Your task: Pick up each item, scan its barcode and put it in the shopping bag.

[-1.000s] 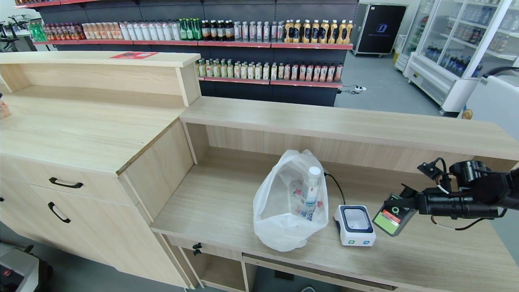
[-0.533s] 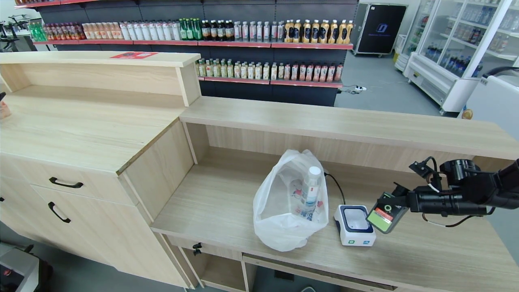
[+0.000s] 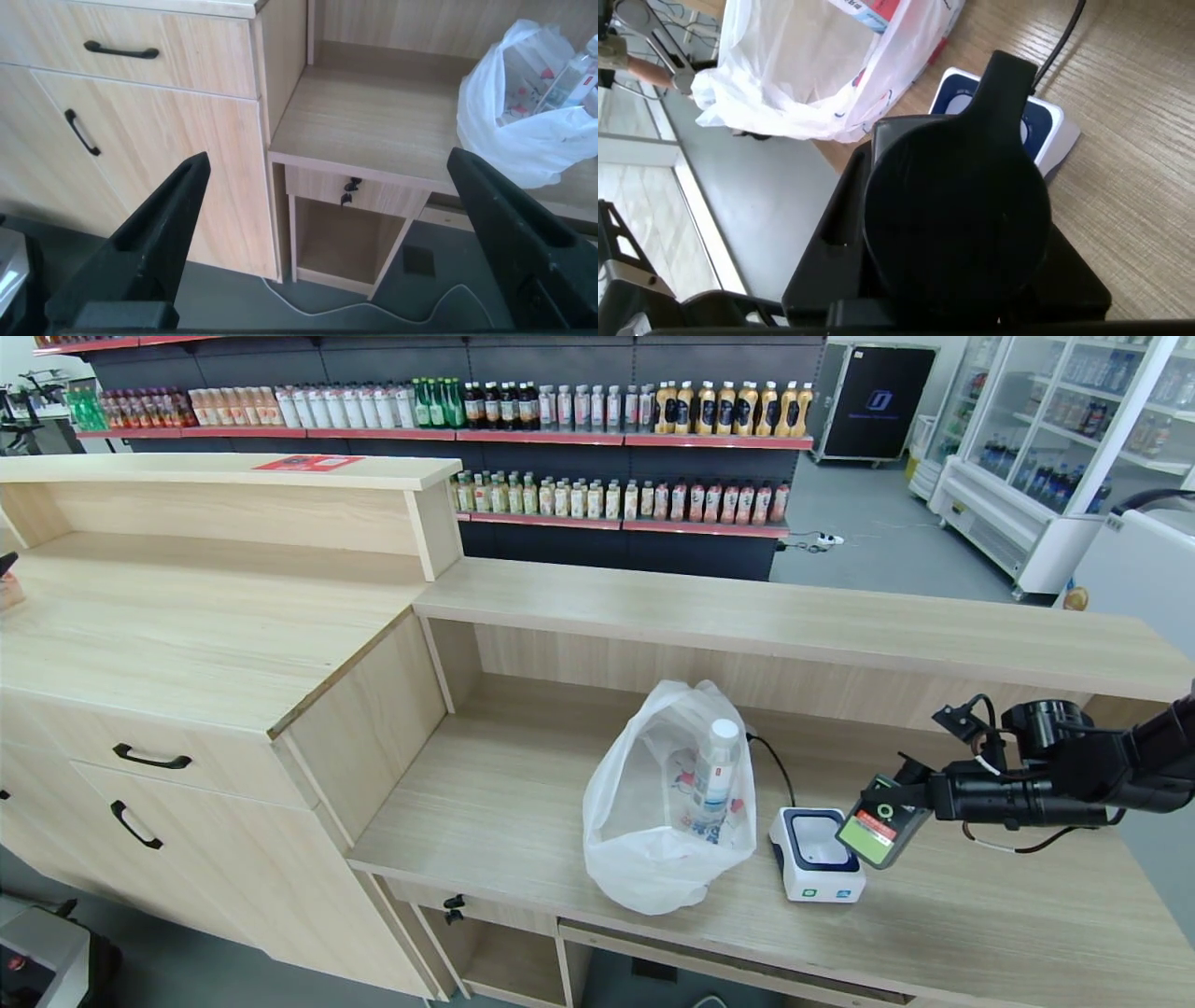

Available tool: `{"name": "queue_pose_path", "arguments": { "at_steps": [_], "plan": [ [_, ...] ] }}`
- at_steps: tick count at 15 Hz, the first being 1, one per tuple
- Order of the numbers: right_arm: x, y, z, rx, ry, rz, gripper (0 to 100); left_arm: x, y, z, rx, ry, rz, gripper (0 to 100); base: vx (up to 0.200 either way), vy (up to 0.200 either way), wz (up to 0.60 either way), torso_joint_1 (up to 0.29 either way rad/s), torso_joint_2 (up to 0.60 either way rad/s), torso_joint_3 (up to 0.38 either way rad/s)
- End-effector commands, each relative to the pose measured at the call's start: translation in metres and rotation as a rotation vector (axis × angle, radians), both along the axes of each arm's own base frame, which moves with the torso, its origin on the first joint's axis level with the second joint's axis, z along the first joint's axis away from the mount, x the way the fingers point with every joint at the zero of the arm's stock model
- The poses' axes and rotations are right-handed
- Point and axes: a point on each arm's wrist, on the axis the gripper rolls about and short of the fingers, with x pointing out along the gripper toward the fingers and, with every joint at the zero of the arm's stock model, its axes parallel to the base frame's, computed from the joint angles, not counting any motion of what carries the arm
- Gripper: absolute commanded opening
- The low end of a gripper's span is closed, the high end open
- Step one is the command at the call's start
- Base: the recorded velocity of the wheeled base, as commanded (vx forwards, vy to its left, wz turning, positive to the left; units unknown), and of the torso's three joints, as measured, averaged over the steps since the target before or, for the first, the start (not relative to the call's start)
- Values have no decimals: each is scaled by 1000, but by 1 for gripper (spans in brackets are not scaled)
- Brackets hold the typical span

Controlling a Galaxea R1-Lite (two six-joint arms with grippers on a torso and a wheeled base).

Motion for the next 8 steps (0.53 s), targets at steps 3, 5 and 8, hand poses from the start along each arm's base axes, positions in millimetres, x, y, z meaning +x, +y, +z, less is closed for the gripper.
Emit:
{"name": "queue_pose_path", "arguments": {
  "at_steps": [3,5,8],
  "plan": [
    [2,-1,-1,3,0,-4,0,0,0,0,0,-1,1,100,0,0,0,0,0,0],
    [2,-1,-2,3,2,-4,0,0,0,0,0,-1,1,100,0,0,0,0,0,0],
    [3,-1,-1,3,-1,-5,0,0,0,0,0,1,1,100,0,0,0,0,0,0]
  ]
}}
